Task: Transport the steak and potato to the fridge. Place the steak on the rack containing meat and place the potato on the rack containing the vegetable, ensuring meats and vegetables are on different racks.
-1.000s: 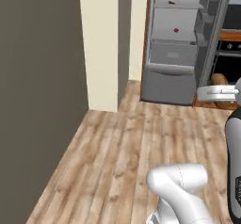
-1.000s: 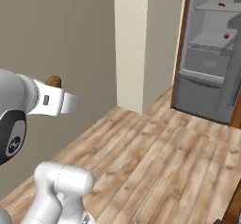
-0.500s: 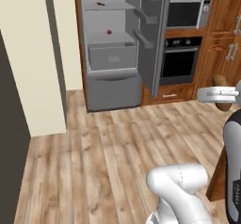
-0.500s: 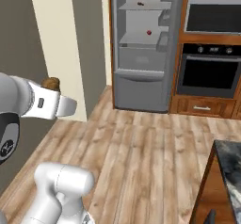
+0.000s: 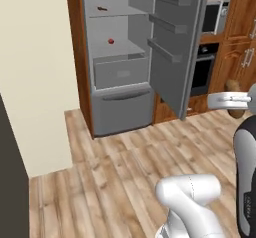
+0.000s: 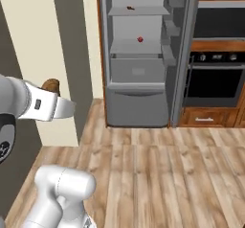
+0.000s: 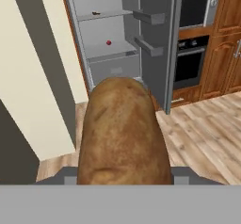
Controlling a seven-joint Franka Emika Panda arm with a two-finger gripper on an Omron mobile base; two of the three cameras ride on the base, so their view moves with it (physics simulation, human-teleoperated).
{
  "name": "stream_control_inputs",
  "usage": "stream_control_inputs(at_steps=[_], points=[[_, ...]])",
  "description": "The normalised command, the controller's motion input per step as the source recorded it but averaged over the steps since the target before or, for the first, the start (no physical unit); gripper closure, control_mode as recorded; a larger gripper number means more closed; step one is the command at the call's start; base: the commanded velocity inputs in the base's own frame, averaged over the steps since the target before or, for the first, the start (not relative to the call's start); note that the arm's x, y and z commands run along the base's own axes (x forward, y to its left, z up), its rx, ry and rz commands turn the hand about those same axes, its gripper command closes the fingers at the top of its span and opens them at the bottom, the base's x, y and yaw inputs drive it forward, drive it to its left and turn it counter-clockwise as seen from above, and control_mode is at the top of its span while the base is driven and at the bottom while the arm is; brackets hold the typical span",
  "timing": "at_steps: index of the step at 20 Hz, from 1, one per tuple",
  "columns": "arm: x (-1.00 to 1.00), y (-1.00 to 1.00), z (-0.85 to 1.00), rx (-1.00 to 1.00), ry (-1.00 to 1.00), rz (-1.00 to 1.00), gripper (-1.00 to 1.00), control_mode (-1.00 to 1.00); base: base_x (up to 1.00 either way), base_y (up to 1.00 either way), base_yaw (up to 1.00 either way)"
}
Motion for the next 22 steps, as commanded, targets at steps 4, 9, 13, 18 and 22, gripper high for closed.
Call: stream_control_inputs(at_steps=[4,9,13,18,22], points=[[0.0,0.0,0.0,0.0,0.0,0.0,1.0,1.0,1.0,0.25,-0.16],[0.0,0.0,0.0,0.0,0.0,0.0,1.0,1.0,1.0,0.0,-0.01],[0.0,0.0,0.0,0.0,0.0,0.0,1.0,1.0,1.0,0.15,0.0],[0.0,0.0,0.0,0.0,0.0,0.0,1.0,1.0,1.0,-0.12,0.12],[0.0,0.0,0.0,0.0,0.0,0.0,1.0,1.0,1.0,-0.16,0.18]])
